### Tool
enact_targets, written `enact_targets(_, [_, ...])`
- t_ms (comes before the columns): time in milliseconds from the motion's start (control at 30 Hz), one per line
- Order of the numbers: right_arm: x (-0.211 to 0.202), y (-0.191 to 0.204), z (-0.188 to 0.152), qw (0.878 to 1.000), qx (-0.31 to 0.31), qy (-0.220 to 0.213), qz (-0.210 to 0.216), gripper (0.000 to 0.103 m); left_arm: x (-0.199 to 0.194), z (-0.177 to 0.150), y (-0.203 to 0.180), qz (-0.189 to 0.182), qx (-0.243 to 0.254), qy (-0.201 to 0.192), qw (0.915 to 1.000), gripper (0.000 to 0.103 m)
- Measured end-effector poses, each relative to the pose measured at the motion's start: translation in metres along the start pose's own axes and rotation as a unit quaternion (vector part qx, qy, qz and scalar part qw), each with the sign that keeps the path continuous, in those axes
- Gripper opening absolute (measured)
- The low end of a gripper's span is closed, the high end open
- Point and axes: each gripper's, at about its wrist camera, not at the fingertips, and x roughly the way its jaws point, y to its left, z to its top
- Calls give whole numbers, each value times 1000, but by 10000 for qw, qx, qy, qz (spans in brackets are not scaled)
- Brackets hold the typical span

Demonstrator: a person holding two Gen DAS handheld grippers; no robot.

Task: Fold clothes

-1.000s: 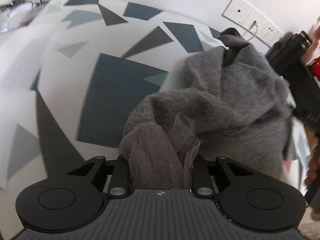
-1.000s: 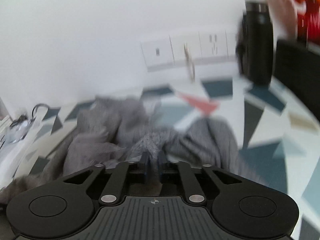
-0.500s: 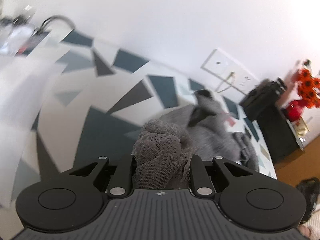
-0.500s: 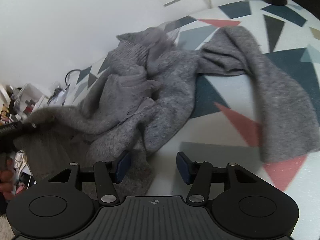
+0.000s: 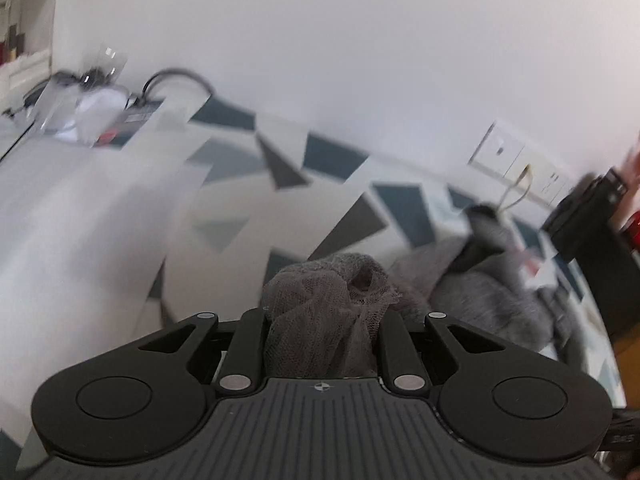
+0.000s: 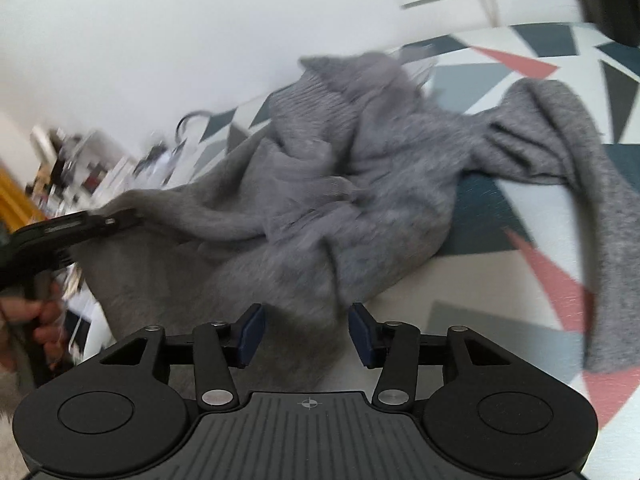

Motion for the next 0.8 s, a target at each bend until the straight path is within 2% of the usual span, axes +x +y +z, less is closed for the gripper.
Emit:
enact_targets(67, [4, 4, -2, 9997, -171, 174, 65, 57, 4, -7, 4, 19, -85, 127, 9999, 17])
enact_targets(133, [7, 8, -5, 9989, -334, 324, 23, 58, 6, -11, 8, 31, -144, 217, 9997, 17])
enact_targets(167, [8, 9, -5, 9984, -416, 372, -27, 55, 6, -13, 10, 25, -159, 242, 9996, 17])
enact_targets(233, [7, 13, -7, 9972, -593, 445, -133, 35, 6, -15, 12, -2, -167, 288, 9994, 17])
enact_targets(267, [5, 14, -6, 9966, -666, 442, -181, 15, 6, -15, 11, -24, -147, 303, 9994, 17])
enact_targets(300, [3, 12, -3, 9967, -672, 410, -201, 9, 5, -16, 10, -45, -126, 317, 9994, 17])
enact_targets(367, [-7, 6, 8, 9982, -509, 127, -280, 8, 5, -16, 7, -127, -86, 340, 9993, 17])
enact_targets(433, [-23, 3, 28, 9966, -337, -530, -539, 6, 4, -18, 1, -277, -31, 377, 9989, 17])
enact_targets(533, [-51, 14, 56, 9806, -553, -1621, -951, 6, 3, -23, -12, -554, 100, 459, 9974, 17])
enact_targets(600, [-58, 24, 69, 9766, -745, -1851, -802, 6, 4, -26, -19, -630, 190, 498, 9966, 17])
enact_targets(667, [-52, 32, 76, 9791, -868, -1745, -573, 6, 4, -28, -21, -543, 240, 487, 9971, 17])
enact_targets(800, [-12, 42, 60, 9894, -1076, -967, -139, 6, 5, -28, -9, -182, 163, 462, 9986, 17])
